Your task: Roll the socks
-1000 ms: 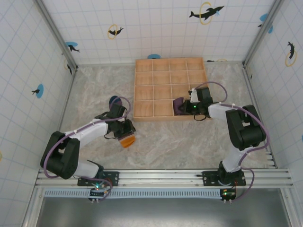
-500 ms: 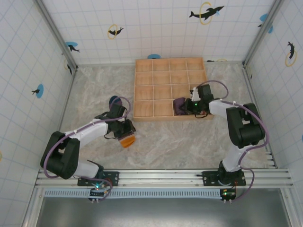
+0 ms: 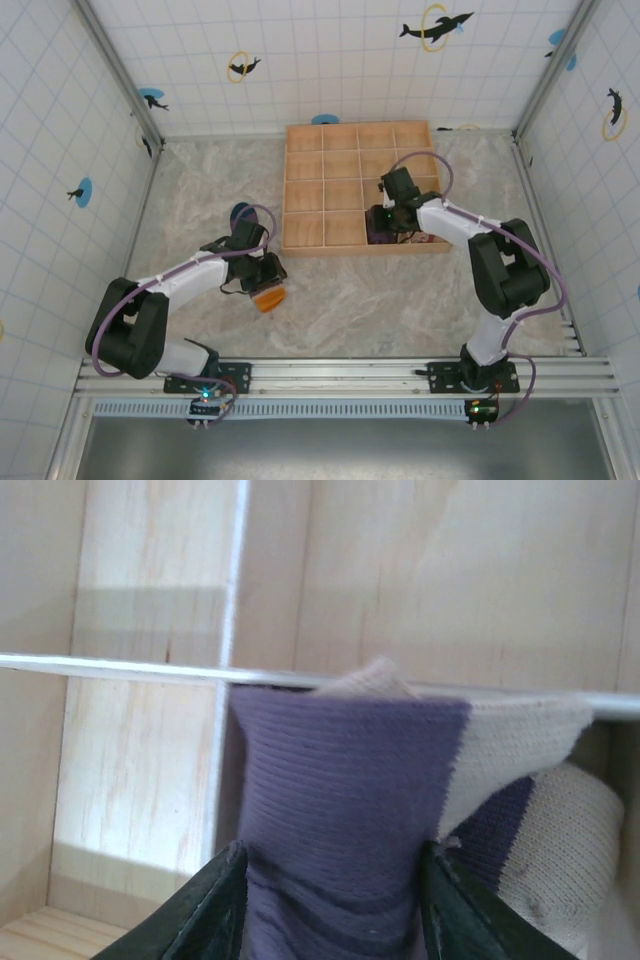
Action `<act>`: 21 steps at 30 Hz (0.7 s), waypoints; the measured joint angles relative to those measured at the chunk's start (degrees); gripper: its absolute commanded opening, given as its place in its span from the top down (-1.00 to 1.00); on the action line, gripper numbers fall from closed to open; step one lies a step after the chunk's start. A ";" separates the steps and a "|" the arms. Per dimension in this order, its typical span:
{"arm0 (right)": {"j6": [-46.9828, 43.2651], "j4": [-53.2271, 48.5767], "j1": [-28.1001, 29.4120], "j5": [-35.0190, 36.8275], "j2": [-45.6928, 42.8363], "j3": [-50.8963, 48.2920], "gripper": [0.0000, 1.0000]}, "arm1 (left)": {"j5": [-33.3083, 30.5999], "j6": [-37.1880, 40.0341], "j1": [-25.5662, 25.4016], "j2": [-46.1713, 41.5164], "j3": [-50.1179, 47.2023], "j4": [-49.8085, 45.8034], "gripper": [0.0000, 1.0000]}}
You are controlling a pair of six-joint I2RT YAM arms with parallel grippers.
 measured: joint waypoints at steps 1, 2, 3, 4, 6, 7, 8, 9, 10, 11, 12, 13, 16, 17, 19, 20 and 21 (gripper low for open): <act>-0.28 -0.61 0.59 1.20 -0.22 0.52 0.01 | 0.00 0.00 0.00 0.00 0.00 0.00 -0.02; -0.48 -1.07 1.03 2.03 -0.42 0.94 -0.01 | 0.00 0.00 0.00 0.00 0.00 0.00 -0.02; -0.70 -1.51 1.42 3.02 -0.55 1.42 -0.06 | 0.00 0.00 0.00 0.00 0.00 0.00 -0.02; -0.96 -1.88 1.64 3.98 -0.66 1.84 -0.17 | 0.00 0.00 0.00 0.00 0.00 0.00 -0.02; -1.51 -2.47 2.08 5.66 -0.90 2.34 -0.24 | -0.02 0.00 0.00 0.00 0.00 0.00 -0.02; -1.66 -2.71 2.29 6.45 -1.18 2.38 -0.29 | -0.02 0.00 0.00 0.00 0.00 0.00 0.00; -1.86 -2.99 2.54 7.04 -1.46 2.38 -0.39 | -0.02 0.02 0.00 0.00 0.00 0.00 0.01; -2.27 -3.39 2.95 7.52 -1.79 2.38 -0.42 | -0.04 0.02 0.00 0.00 -0.02 0.00 0.02; -2.54 -3.82 3.61 8.13 -2.21 2.40 -0.45 | -0.04 0.02 0.00 0.00 -0.02 0.00 0.05; -2.67 -4.17 4.24 8.41 -2.60 2.40 -0.52 | -0.04 0.04 0.00 0.00 -0.07 0.04 0.07; -2.84 -4.44 5.07 8.66 -3.17 2.40 -0.54 | 0.00 0.07 0.00 0.00 -0.28 0.15 0.08; -3.08 -4.63 6.03 8.81 -3.85 2.40 -0.55 | 0.13 0.07 0.00 0.00 -0.68 0.48 0.08; -3.13 -4.31 8.79 7.87 -6.71 2.19 -0.66 | 1.01 0.04 0.07 -0.20 -2.51 2.45 0.09; -2.75 -3.69 9.55 7.23 -7.74 1.75 -0.67 | 1.36 0.04 0.09 -0.26 -2.89 3.13 0.09; -1.97 -2.51 10.99 5.60 -9.75 0.39 -0.68 | 2.32 0.00 0.15 -0.52 -3.76 4.94 0.09; -1.42 -2.10 11.56 4.90 -10.32 -0.26 -0.68 | 2.71 0.00 0.15 -0.66 -4.09 5.55 0.09; -0.72 -1.55 12.31 4.26 -10.64 -1.07 -0.69 | 3.19 -0.02 0.15 -0.85 -4.52 6.43 0.09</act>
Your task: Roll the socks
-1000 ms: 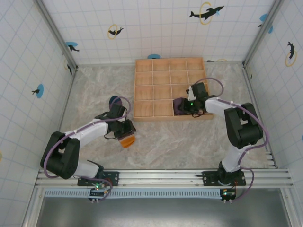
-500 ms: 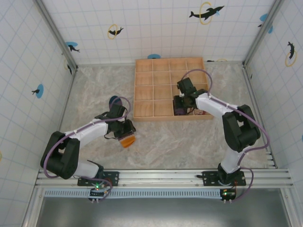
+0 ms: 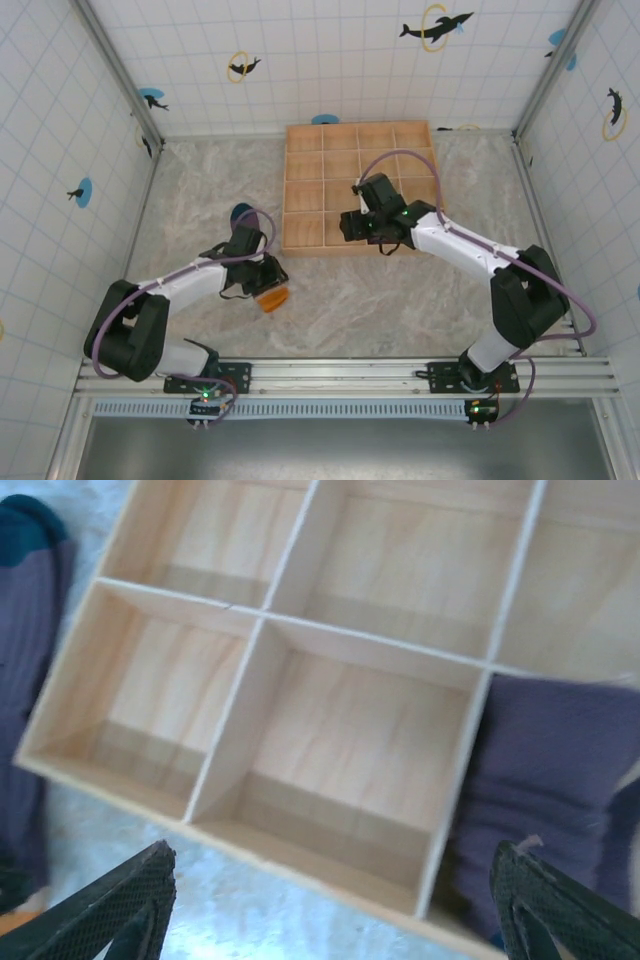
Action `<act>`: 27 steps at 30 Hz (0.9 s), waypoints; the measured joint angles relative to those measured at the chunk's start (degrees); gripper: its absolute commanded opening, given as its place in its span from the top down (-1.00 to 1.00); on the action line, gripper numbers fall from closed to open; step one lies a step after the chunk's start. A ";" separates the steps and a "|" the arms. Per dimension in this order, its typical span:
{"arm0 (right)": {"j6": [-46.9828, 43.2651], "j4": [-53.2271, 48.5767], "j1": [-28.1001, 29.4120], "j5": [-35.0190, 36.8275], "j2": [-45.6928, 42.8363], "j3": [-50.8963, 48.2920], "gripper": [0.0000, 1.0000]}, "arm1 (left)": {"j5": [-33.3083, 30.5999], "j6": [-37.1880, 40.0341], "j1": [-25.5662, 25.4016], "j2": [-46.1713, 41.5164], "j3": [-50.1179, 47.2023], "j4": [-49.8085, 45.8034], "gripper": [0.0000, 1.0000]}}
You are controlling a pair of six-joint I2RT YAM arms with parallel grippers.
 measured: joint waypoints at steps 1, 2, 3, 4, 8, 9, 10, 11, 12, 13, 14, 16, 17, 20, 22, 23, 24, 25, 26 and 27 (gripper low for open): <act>0.83 0.46 0.72 -0.50 -0.09 -0.79 -0.69 | 0.44 -0.02 -0.02 -0.22 -0.48 0.76 0.09; 1.33 0.90 1.44 -0.76 -0.07 -1.55 -0.70 | 0.87 -0.07 -0.02 -0.48 -0.98 1.53 0.09; 1.84 1.11 2.32 -0.83 -0.07 -2.47 -0.70 | 1.33 -0.20 -0.11 -0.83 -1.60 2.32 0.09; 2.51 1.16 3.37 -0.87 -0.07 -3.28 -0.70 | 1.73 -0.28 -0.31 -1.20 -2.16 3.04 0.09; 3.54 3.02 6.95 -0.79 -0.07 -5.88 -0.69 | 2.86 -1.51 -2.36 -3.06 -4.28 4.66 0.09; 3.56 3.58 7.78 -0.85 -0.07 -6.67 -0.68 | 3.21 -1.79 -3.02 -3.74 -4.87 4.83 0.09; 3.56 4.26 8.50 -0.98 -0.07 -7.48 -0.66 | 3.43 -2.05 -3.52 -4.39 -5.42 4.81 0.08; 3.45 4.92 9.03 -1.18 -0.09 -8.28 -0.65 | 3.56 -2.38 -3.85 -5.05 -5.86 4.74 0.07; 3.17 5.92 9.75 -1.42 -0.26 -9.42 -0.64 | 3.69 -2.84 -4.07 -5.95 -6.36 4.33 0.03; 2.84 6.97 10.40 -1.73 -0.68 -10.82 -0.63 | 3.67 -3.15 -4.28 -6.84 -6.64 3.52 -0.03; 2.40 7.93 11.04 -1.88 -1.25 -12.24 -0.61 | 3.41 -3.34 -4.31 -7.76 -6.67 2.16 -0.08; 0.98 9.97 12.79 -2.54 -3.10 -15.61 -0.60 | 2.27 -3.65 -4.33 -9.53 -6.27 -1.62 -0.14; 0.07 10.93 13.70 -2.67 -4.04 -17.03 -0.60 | 1.46 -3.69 -4.33 -10.12 -5.66 -3.85 -0.15; -3.74 15.13 16.81 -2.19 -7.23 -21.70 -0.60 | -0.39 -3.87 -4.31 -11.13 -2.36 -10.23 -0.19; -7.39 17.99 19.23 -1.05 -8.79 -24.24 -0.61 | -0.90 -3.93 -4.31 -11.74 0.33 -13.53 -0.19; -9.25 19.23 20.35 -0.28 -9.18 -25.09 -0.61 | -0.94 -3.96 -4.17 -12.04 1.27 -14.56 -0.19; -11.69 20.68 21.77 0.70 -9.38 -25.90 -0.61 | -0.98 -4.09 -3.93 -12.37 2.27 -15.80 -0.19; -13.64 21.84 23.08 2.05 -9.40 -26.43 -0.62 | -1.03 -4.17 -3.63 -12.59 2.91 -16.74 -0.19; -16.52 23.32 25.20 3.56 -9.38 -27.06 -0.63 | -1.07 -4.37 -2.99 -12.79 3.45 -17.99 -0.19; -19.34 24.76 27.34 5.25 -9.31 -27.56 -0.63 | -1.09 -4.48 -2.27 -12.92 3.72 -19.06 -0.19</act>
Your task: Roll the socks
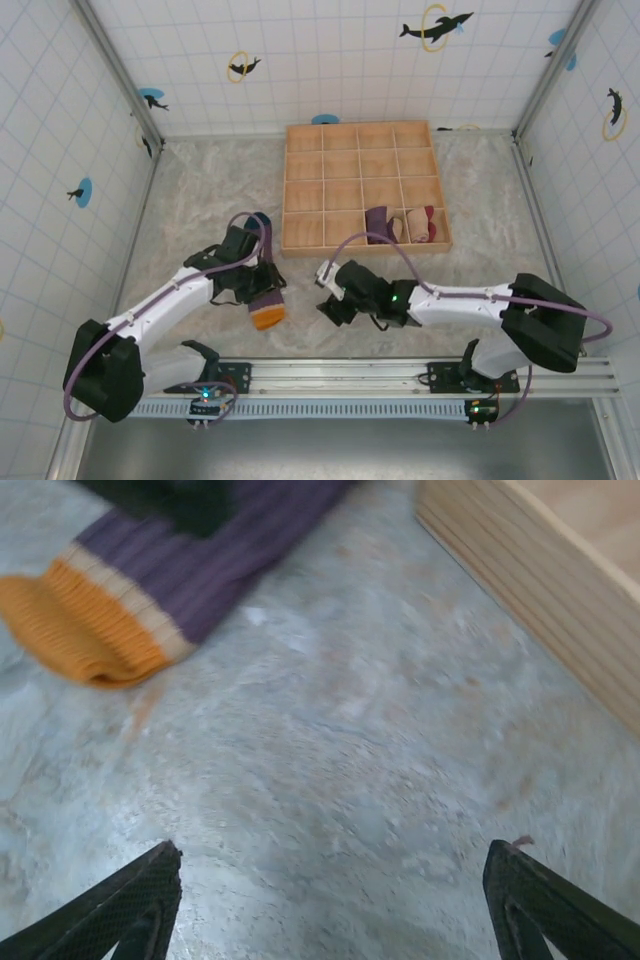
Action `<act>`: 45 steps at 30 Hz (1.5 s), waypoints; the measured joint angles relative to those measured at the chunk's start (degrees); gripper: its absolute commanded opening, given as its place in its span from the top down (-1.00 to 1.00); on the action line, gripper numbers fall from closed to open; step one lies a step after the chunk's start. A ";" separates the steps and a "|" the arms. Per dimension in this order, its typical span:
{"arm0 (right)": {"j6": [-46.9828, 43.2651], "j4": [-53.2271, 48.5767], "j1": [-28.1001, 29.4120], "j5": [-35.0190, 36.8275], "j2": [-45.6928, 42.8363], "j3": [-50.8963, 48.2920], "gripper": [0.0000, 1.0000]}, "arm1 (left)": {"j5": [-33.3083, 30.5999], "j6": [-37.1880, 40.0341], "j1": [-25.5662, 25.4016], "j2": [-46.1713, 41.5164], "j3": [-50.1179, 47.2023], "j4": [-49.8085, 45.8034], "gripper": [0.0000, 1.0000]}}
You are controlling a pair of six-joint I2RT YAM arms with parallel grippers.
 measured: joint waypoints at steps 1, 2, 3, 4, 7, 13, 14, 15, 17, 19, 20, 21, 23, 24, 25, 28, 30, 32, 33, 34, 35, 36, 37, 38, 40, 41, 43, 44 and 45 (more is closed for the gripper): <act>-2.21 1.20 1.66 1.46 0.13 -0.31 -0.63 | 0.00 -0.04 0.76 -0.11 0.09 -1.01 -0.19; -5.09 2.80 3.80 3.56 0.55 -0.55 -0.63 | -0.02 -0.07 1.70 -0.20 0.09 -2.14 -0.19; -7.61 4.48 5.62 5.16 1.14 -0.70 -0.63 | 0.17 -0.04 3.02 -0.35 0.09 -3.50 -0.20; -9.81 6.05 6.88 6.36 1.75 -0.83 -0.63 | 0.17 -0.04 4.37 -0.59 0.09 -4.50 -0.20; -16.52 11.82 9.20 9.55 3.89 -2.05 -0.63 | 0.42 -0.02 8.48 -2.05 0.09 -6.95 -0.20; -26.49 17.99 11.23 12.20 10.32 -2.43 -0.59 | 2.78 1.18 16.35 -5.16 -0.11 -10.71 -0.21; -27.71 18.53 11.52 12.17 11.41 -2.40 -0.58 | 3.13 1.55 17.35 -5.40 -0.26 -11.13 -0.21; -28.94 18.99 11.82 12.11 12.48 -2.32 -0.57 | 3.56 1.84 18.23 -5.62 -0.52 -11.47 -0.21; -30.69 20.02 12.24 11.96 14.40 -1.77 -0.55 | 4.28 2.45 19.41 -6.01 -1.22 -12.02 -0.21; -32.22 20.52 12.50 11.41 15.91 -0.09 -0.54 | 4.87 2.78 20.17 -6.49 -2.08 -12.31 -0.21; -32.87 20.79 12.55 10.99 16.70 0.72 -0.53 | 5.22 2.82 20.46 -6.73 -2.49 -12.39 -0.21; -33.46 21.14 12.55 10.47 17.44 1.38 -0.51 | 5.49 2.80 20.63 -6.93 -2.86 -12.41 -0.21; -34.40 21.68 12.55 9.66 18.62 2.27 -0.46 | 5.92 2.80 20.92 -7.30 -3.26 -12.46 -0.21; -34.84 21.92 12.55 9.22 19.19 2.80 -0.43 | 5.92 2.80 20.94 -7.61 -3.34 -12.46 -0.21; -35.06 22.08 12.52 8.83 19.76 3.30 -0.40 | 5.97 2.80 21.05 -7.91 -3.41 -12.46 -0.21; -35.91 23.19 12.46 7.82 21.51 4.70 -0.32 | 6.16 2.82 21.46 -8.96 -3.56 -12.72 -0.21; -36.30 23.67 12.46 7.28 22.40 5.42 -0.24 | 6.32 3.04 21.75 -9.27 -3.56 -13.29 -0.21; -36.54 24.17 12.44 6.86 23.58 6.40 -0.14 | 6.51 3.23 22.10 -9.29 -3.56 -13.79 -0.21; -36.63 24.35 12.41 6.64 24.35 7.08 -0.08 | 6.60 3.34 22.34 -9.29 -3.56 -14.01 -0.21; -36.70 24.50 12.41 6.49 25.09 7.82 -0.02 | 6.73 3.63 22.51 -9.29 -3.56 -14.21 -0.21; -36.74 24.68 12.41 6.23 25.97 8.68 0.04 | 6.80 4.04 22.75 -9.25 -3.56 -14.45 -0.21; -36.85 24.70 12.37 5.92 26.82 9.60 0.12 | 6.91 4.39 22.91 -9.18 -3.56 -14.73 -0.21; -36.96 24.79 12.26 5.70 27.43 10.19 0.18 | 6.95 4.57 23.08 -9.16 -3.56 -14.97 -0.21; -37.00 24.90 12.17 5.31 28.00 10.69 0.25 | 6.99 4.74 23.17 -9.16 -3.56 -15.26 -0.21; -36.74 24.98 11.87 4.57 28.83 11.45 0.40 | 7.04 5.03 23.43 -9.16 -3.54 -15.65 -0.21; -36.87 24.92 11.65 4.15 29.22 11.78 0.48 | 7.04 5.22 23.61 -9.18 -3.54 -15.87 -0.21; -36.81 24.70 11.23 3.52 29.77 12.39 0.60 | 7.04 5.62 23.82 -9.18 -3.54 -16.06 -0.20; -36.79 24.33 10.99 3.10 29.83 12.52 0.68 | 7.19 5.84 23.80 -9.18 -3.54 -16.17 -0.21; -36.72 23.98 10.78 2.80 29.83 12.59 0.76 | 7.30 5.88 23.87 -9.20 -3.54 -16.31 -0.21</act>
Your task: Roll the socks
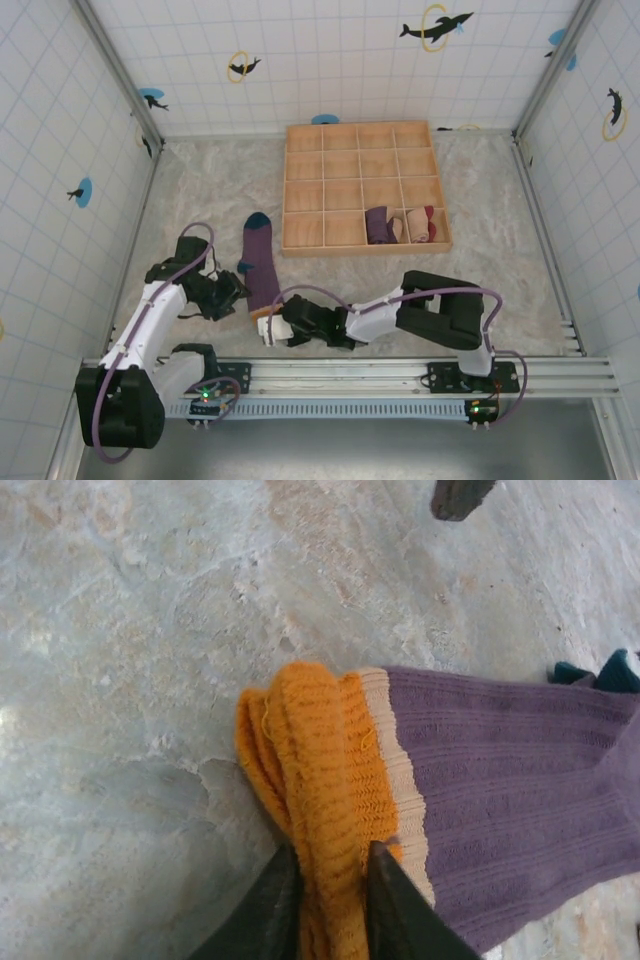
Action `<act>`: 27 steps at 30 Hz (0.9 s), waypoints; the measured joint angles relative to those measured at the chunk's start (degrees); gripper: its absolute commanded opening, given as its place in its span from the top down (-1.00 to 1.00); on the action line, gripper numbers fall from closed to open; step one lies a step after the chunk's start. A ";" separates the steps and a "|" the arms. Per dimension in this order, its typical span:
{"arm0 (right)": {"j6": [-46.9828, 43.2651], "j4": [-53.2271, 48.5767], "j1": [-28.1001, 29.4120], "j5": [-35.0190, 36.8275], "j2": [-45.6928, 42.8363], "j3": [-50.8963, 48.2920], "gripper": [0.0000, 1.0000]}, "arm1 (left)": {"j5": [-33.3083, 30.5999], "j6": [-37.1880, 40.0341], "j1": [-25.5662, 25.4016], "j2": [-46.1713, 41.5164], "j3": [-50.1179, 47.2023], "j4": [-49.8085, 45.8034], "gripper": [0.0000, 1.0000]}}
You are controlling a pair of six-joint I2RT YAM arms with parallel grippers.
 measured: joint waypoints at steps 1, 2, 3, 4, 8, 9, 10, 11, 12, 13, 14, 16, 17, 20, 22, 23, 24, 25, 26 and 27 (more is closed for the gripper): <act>0.20 -0.50 -0.17 -0.33 0.00 0.17 0.82 | 0.07 0.13 0.00 0.00 0.00 -0.11 -0.21; 0.42 -1.51 -0.44 -0.87 0.00 0.63 0.91 | 0.11 0.15 0.04 0.00 0.00 -0.17 -0.20; 0.85 -2.80 -0.72 -1.60 0.00 1.36 0.97 | 0.11 0.17 0.04 0.00 0.00 -0.22 -0.20; 1.40 -4.24 -1.03 -2.23 0.02 2.19 1.00 | 0.11 0.17 0.04 0.00 0.00 -0.22 -0.18; 5.09 -14.62 -3.91 -8.11 1.44 9.84 1.00 | 0.50 0.20 0.07 0.00 0.26 -0.42 -0.14; 6.29 -18.34 -4.98 -10.12 2.56 13.20 1.00 | 0.50 0.22 0.04 0.00 0.57 -0.61 -0.13; 6.73 -21.42 -5.95 -12.15 3.74 16.44 1.00 | 0.07 -0.02 0.04 0.00 1.01 -0.59 -0.13; 7.85 -25.53 -6.95 -14.29 5.03 19.82 1.00 | -0.70 0.13 0.57 0.02 1.81 -0.02 -0.12; 8.68 -29.33 -7.85 -16.61 6.47 23.10 1.00 | -1.66 0.11 1.14 0.00 2.91 0.42 -0.12; 9.46 -32.61 -8.52 -18.43 7.78 25.86 1.00 | -2.23 0.11 1.33 -0.04 3.80 0.92 -0.12; 10.32 -35.87 -9.29 -20.55 9.25 28.70 1.00 | -2.97 0.11 1.49 -0.15 4.72 1.40 -0.12; 12.17 -41.22 -10.71 -24.50 11.30 33.20 1.00 | -4.35 0.13 1.55 -0.74 5.77 2.43 -0.11; 13.16 -43.54 -11.43 -26.43 12.11 34.95 1.00 | -4.74 0.11 1.55 -1.11 6.03 2.78 -0.11; 16.94 -47.41 -13.66 -32.00 13.42 37.46 1.00 | -5.25 0.13 1.53 -1.84 5.99 3.26 -0.09; 20.20 -47.69 -15.47 -34.88 13.46 37.55 1.00 | -4.66 0.15 1.14 -2.14 4.83 2.40 -0.09; 21.79 -47.65 -16.57 -36.24 13.46 37.64 1.00 | -4.57 0.13 1.01 -2.19 4.00 1.84 -0.09; 23.39 -47.95 -17.70 -37.46 13.57 38.01 1.00 | -4.55 0.13 0.81 -2.14 3.28 1.20 -0.08; 24.61 -48.15 -18.62 -38.32 13.77 38.51 1.00 | -4.57 0.15 0.79 -2.01 2.93 0.48 -0.08; 25.92 -48.43 -19.56 -39.06 14.19 39.34 1.00 | -4.72 0.15 0.76 -1.75 2.78 -0.17 -0.08; 27.12 -48.72 -20.35 -39.56 14.71 40.39 1.00 | -5.07 0.17 0.79 -1.33 2.80 -0.59 -0.08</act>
